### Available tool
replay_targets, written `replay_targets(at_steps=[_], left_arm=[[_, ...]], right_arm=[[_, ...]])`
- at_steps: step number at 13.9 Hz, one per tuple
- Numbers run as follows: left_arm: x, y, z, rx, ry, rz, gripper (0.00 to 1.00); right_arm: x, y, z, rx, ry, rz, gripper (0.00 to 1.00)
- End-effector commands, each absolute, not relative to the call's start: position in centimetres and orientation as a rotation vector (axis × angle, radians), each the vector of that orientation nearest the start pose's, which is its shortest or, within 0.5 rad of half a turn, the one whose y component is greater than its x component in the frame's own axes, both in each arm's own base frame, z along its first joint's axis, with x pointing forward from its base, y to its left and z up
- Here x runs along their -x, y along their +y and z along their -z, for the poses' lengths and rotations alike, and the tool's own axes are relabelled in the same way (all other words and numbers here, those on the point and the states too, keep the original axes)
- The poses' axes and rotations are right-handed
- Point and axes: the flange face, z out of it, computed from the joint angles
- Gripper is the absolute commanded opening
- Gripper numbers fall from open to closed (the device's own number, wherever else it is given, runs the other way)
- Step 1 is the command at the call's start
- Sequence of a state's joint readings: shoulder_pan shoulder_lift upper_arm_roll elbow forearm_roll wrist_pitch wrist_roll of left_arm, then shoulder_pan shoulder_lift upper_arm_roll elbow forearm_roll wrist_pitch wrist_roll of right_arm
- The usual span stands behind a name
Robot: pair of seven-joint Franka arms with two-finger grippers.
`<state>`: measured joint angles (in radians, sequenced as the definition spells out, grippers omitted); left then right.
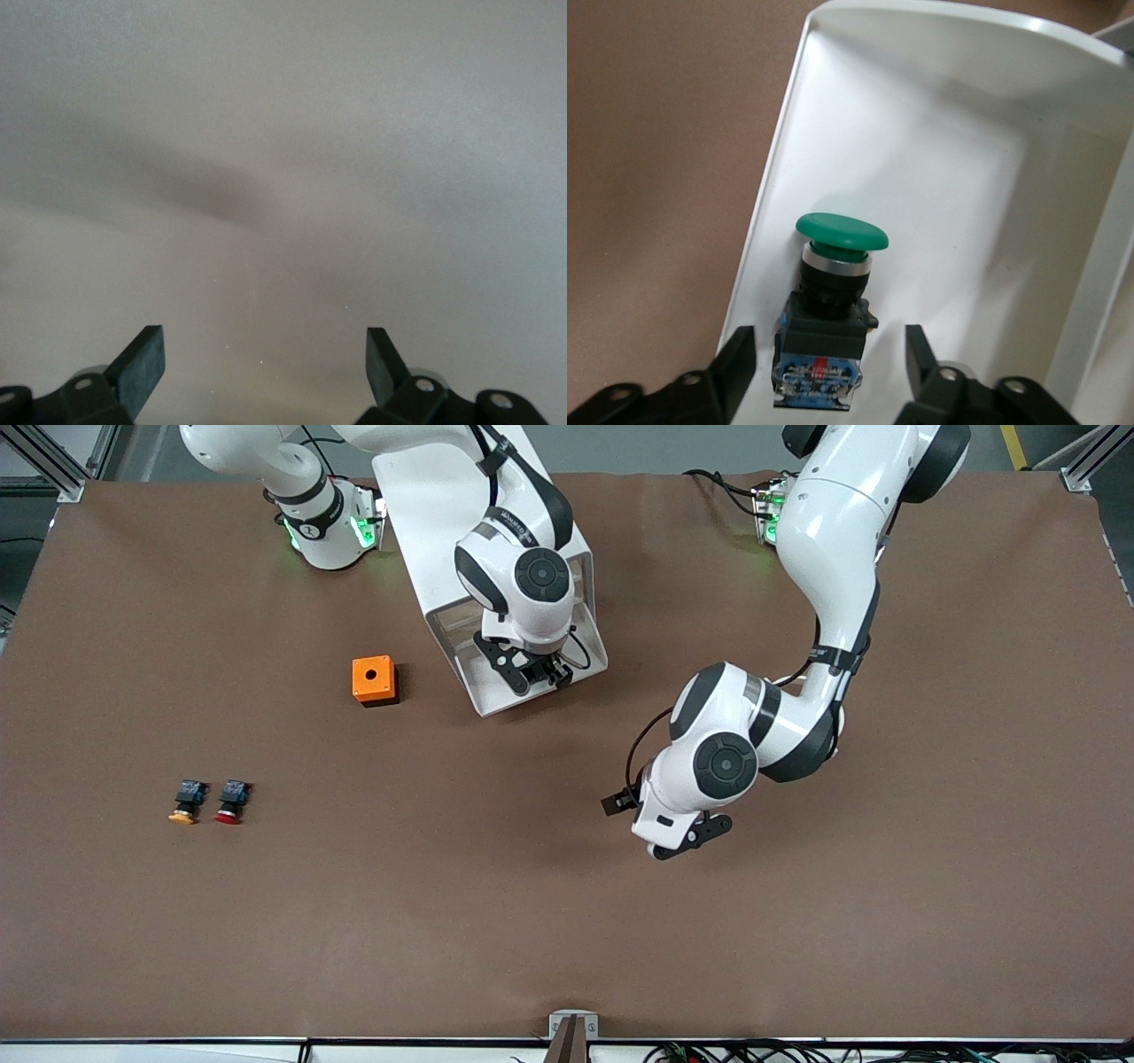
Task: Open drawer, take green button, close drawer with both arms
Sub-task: 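Grasp the green button with the right gripper and lift it out, then carry the green button beside the red button while the left gripper reaches drawer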
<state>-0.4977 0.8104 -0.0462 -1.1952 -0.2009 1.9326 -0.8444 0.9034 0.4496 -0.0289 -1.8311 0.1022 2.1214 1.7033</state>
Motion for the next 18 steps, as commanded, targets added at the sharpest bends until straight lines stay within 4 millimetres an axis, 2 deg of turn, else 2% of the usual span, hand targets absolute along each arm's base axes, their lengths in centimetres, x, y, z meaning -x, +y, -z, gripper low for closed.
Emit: replay_targets(at_steps=[1, 3, 4, 6, 9, 12, 13, 14, 15, 18], left_arm=[[-63.3, -40.0, -29.5, 3.178, -0.588, -0.268, 1.0], [-63.1, -40.3, -29.5, 3.179, -0.58, -0.269, 1.0], [-63.1, -40.3, -29.5, 3.179, -0.58, -0.269, 1.0], [-63.0, -40.4, -29.5, 3.177, -0.587, -0.269, 1.0], [-63.0, -40.5, -29.5, 3.178, -0.588, -0.271, 1.0], [-62.3, -41.5, -29.5, 3.166, -0.611, -0.269, 1.0], [-61.7, -42.4, -29.5, 3.166, -0.588, -0.254, 1.0], [-61.4, -43.0, -29.4, 3.16, -0.568, -0.231, 1.0], [-60.8, -43.5, -29.1, 3.142, -0.549, -0.212, 1.0], [-59.3, -45.4, -28.9, 3.129, -0.497, -0.188, 1.0]], right_arm=[[-39.3, 48.8, -27.8, 2.941, 1.426, -0.204, 0.4], [-39.4, 49.0, -28.2, 2.907, 1.453, -0.25, 0.0], [-39.4, 49.0, -28.3, 2.891, 1.473, -0.284, 0.0], [-40.3, 48.9, -29.9, 2.908, 1.491, -0.322, 0.0], [-44.0, 47.7, -34.1, 2.89, 1.524, -0.362, 0.0], [-48.3, 45.2, -37.6, 2.868, 1.44, -0.389, 0.0], [-49.7, 43.9, -38.1, 2.891, 1.344, -0.384, 0.0], [-50.7, 42.7, -38.4, 2.941, 1.173, -0.382, 0.0], [-52.3, 40.6, -38.9, 2.983, 0.986, -0.382, 0.0], [-56.7, 31.7, -40.7, 3.019, 0.706, -0.393, 0.0]])
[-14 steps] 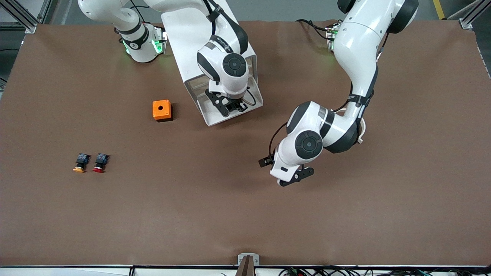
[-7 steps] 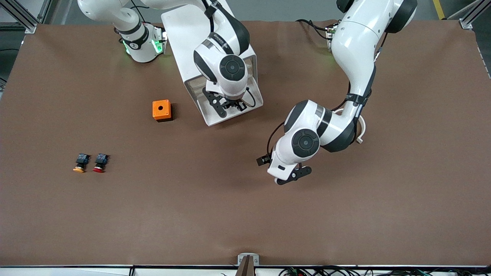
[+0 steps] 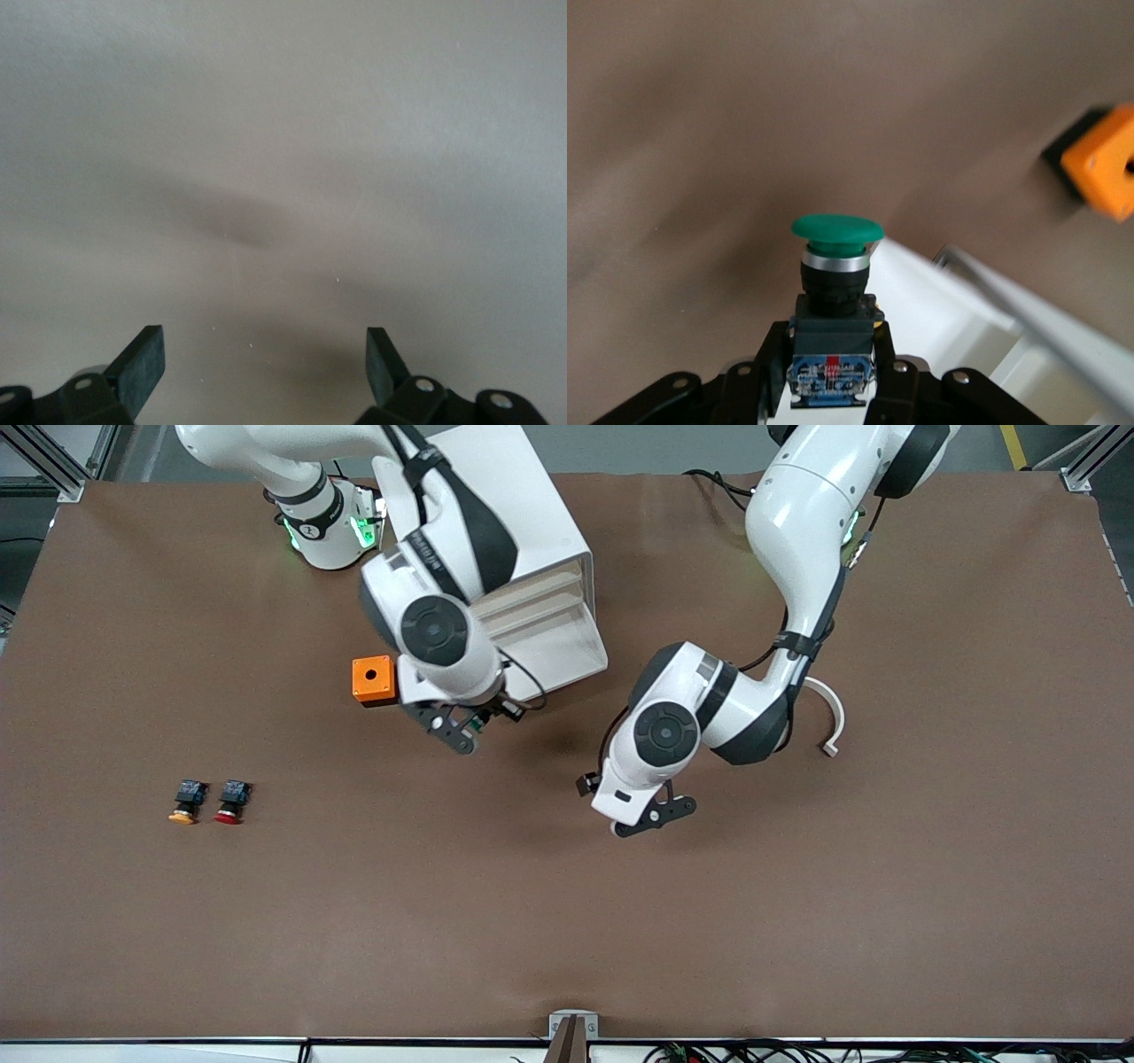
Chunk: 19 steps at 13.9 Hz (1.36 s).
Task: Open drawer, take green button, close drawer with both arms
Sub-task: 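Carry the green button beside the red button while the left gripper reaches drawer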
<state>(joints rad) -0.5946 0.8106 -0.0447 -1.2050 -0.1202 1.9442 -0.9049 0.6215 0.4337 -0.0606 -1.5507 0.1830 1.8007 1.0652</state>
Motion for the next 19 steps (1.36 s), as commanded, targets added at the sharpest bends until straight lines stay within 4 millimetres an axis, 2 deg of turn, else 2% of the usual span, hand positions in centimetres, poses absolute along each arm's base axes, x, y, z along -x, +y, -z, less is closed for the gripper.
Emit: replay_targets(at_steps=[1, 2, 4, 5, 6, 9, 11, 13, 14, 16, 19], left_arm=[[-58.5, -46.3, -28.6, 3.127, -0.469, -0.191, 1.0], [-57.9, -47.1, -28.5, 3.128, -0.444, -0.191, 1.0], [-56.9, -48.6, -28.3, 3.135, -0.395, -0.161, 1.0], [-56.4, -49.3, -28.4, 3.15, -0.38, -0.147, 1.0], [-56.1, -49.6, -28.3, 3.154, -0.359, -0.154, 1.0], [-53.5, -51.1, -26.6, 3.138, -0.326, -0.224, 1.0], [-52.2, -52.0, -25.9, 3.129, -0.293, -0.244, 1.0], [-51.2, -53.0, -25.9, 3.145, -0.298, -0.288, 1.0], [-50.6, -53.6, -25.8, 3.156, -0.294, -0.314, 1.0], [-49.5, -54.5, -25.5, 3.165, -0.296, -0.357, 1.0], [-48.0, -55.7, -24.5, 3.155, -0.258, -0.37, 1.0]], right_arm=[[-58.0, 28.5, -40.8, 3.019, 0.669, -0.385, 0.0], [-59.0, 25.5, -40.8, 3.044, 0.617, -0.362, 0.0], [-60.0, 19.8, -39.5, 3.132, 0.466, -0.349, 0.0], [-60.6, 16.0, -38.3, 3.159, 0.41, -0.347, 0.0], [-60.7, 13.3, -37.0, 3.175, 0.343, -0.321, 0.0], [-59.1, 6.0, -32.3, 3.177, 0.218, -0.163, 0.0], [-58.1, 2.2, -29.3, 3.171, 0.13, -0.086, 0.0], [-57.8, -0.6, -27.9, 3.169, 0.084, -0.009, 0.0], [-58.0, -1.1, -27.1, 3.183, 0.067, 0.013, 0.0], [-58.2, -1.4, -25.8, 3.225, 0.002, 0.042, 0.0], [-58.4, -1.7, -24.6, 3.234, -0.005, 0.054, 0.0]])
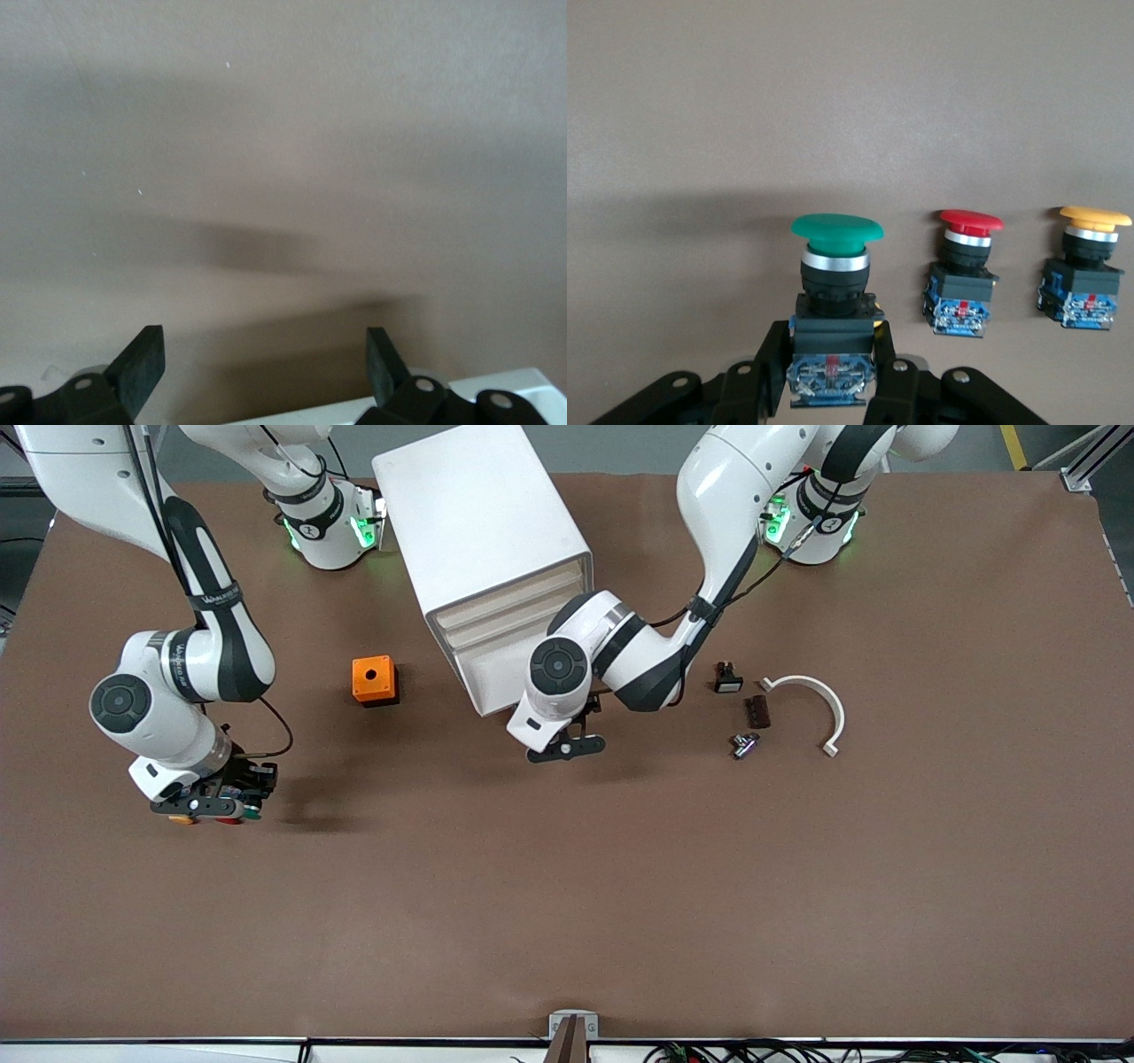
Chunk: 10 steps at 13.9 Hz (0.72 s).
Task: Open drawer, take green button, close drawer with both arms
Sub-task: 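Carry the green button beside the red button while the left gripper reaches drawer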
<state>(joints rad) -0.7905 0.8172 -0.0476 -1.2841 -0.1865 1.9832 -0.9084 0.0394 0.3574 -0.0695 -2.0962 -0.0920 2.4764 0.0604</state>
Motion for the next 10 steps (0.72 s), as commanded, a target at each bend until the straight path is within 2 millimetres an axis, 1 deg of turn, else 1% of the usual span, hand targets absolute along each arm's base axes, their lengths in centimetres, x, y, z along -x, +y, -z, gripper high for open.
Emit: replay_targets(at_steps=[1, 3, 7, 10], left_arm=[[-47.8, -55.9, -24.3, 3.153, -0.254, -0.375, 1.0], [-46.6, -56.7, -23.6, 3.145, -0.224, -0.383, 1.0], [-44.5, -58.3, -23.5, 3.144, -0.168, -0.389, 1.0], [-42.8, -59.6, -23.3, 3.147, -0.142, -0.416, 1.0]], right_arm=[[-58.4, -1.7, -24.3, 3.234, -0.004, 0.057, 0.0], [-58.2, -1.8, -22.6, 3.234, -0.003, 0.039, 0.0], [-57.9, -1.3, -19.4, 3.241, 0.07, -0.016, 0.0], [-57.6, -0.6, -18.7, 3.289, 0.106, -0.025, 0.0]])
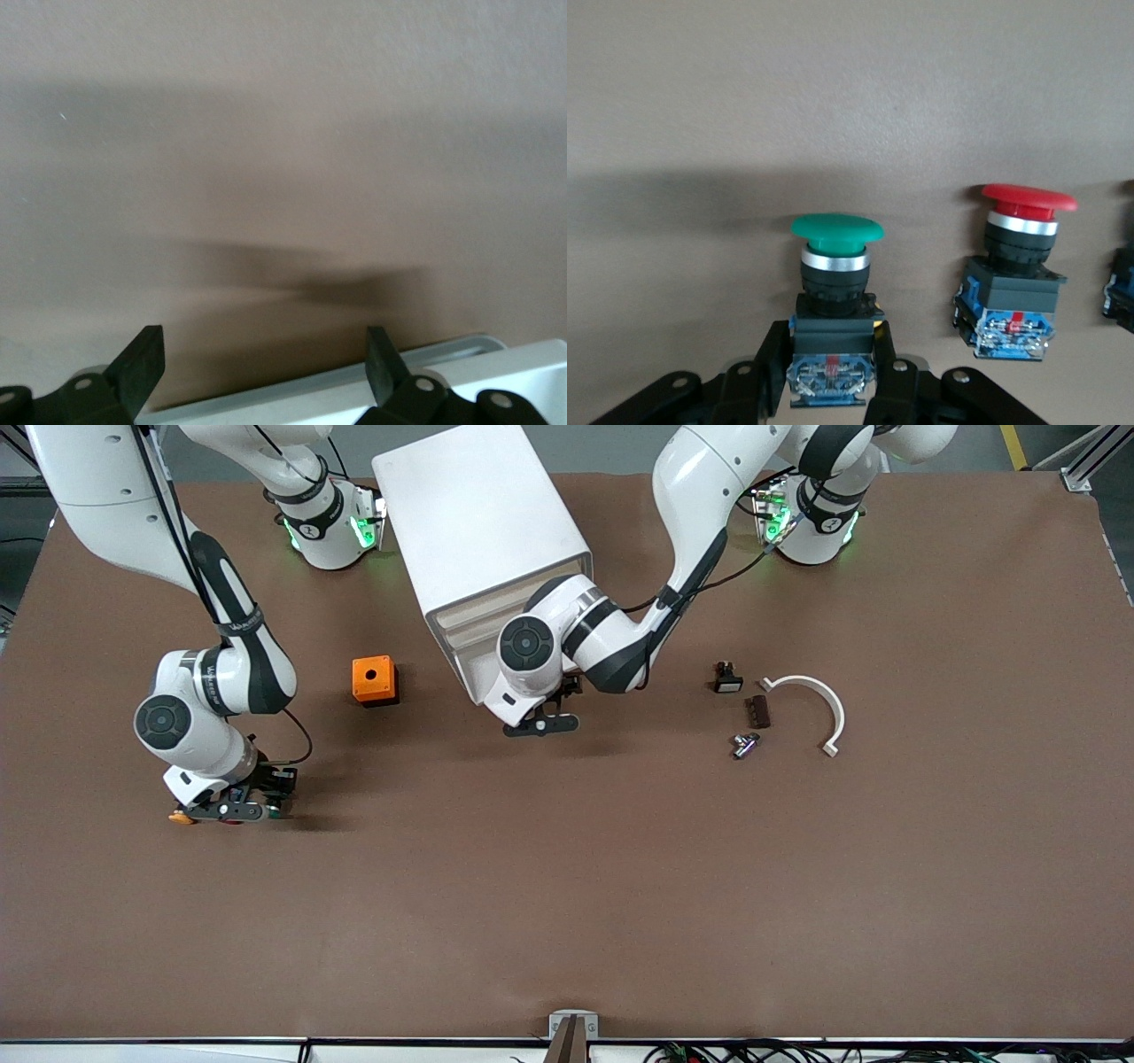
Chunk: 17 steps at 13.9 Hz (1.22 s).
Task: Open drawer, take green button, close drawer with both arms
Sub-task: 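Close the drawer with the left gripper while the right gripper holds button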
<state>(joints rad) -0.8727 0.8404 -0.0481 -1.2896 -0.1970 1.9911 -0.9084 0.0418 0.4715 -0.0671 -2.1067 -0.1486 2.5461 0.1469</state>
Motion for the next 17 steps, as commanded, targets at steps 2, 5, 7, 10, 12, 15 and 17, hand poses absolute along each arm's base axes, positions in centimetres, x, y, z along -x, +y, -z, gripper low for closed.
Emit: replay_targets(at_steps=[2, 5, 7, 10, 12, 15, 17], left_arm=[[-41.6, -60.3, -23.1, 3.152, -0.149, -0.464, 1.0], [-40.1, -61.1, -22.9, 3.161, -0.173, -0.55, 1.0], [-38.6, -61.8, -22.5, 3.162, -0.187, -0.616, 1.0], [-37.5, -62.4, -22.2, 3.161, -0.199, -0.669, 1.0], [-37.4, -62.5, -22.2, 3.161, -0.196, -0.669, 1.0], [-37.8, -62.3, -22.5, 3.165, -0.204, -0.665, 1.0], [-38.7, -61.8, -22.9, 3.172, -0.22, -0.647, 1.0]], right_arm=[[-57.5, 0.8, -18.2, 3.329, 0.139, -0.025, 0.0], [-57.6, 1.5, -17.8, 3.341, 0.166, -0.022, 0.0], [-57.7, 1.2, -17.9, 3.342, 0.172, -0.022, 0.0], [-58.2, 1.0, -18.5, 3.35, 0.184, -0.038, 0.0], [-58.6, 0.7, -18.8, 3.352, 0.194, -0.033, 0.0], [-58.6, 0.3, -18.9, 3.351, 0.192, -0.033, 0.0], [-58.6, 0.3, -18.8, 3.351, 0.194, -0.033, 0.0]])
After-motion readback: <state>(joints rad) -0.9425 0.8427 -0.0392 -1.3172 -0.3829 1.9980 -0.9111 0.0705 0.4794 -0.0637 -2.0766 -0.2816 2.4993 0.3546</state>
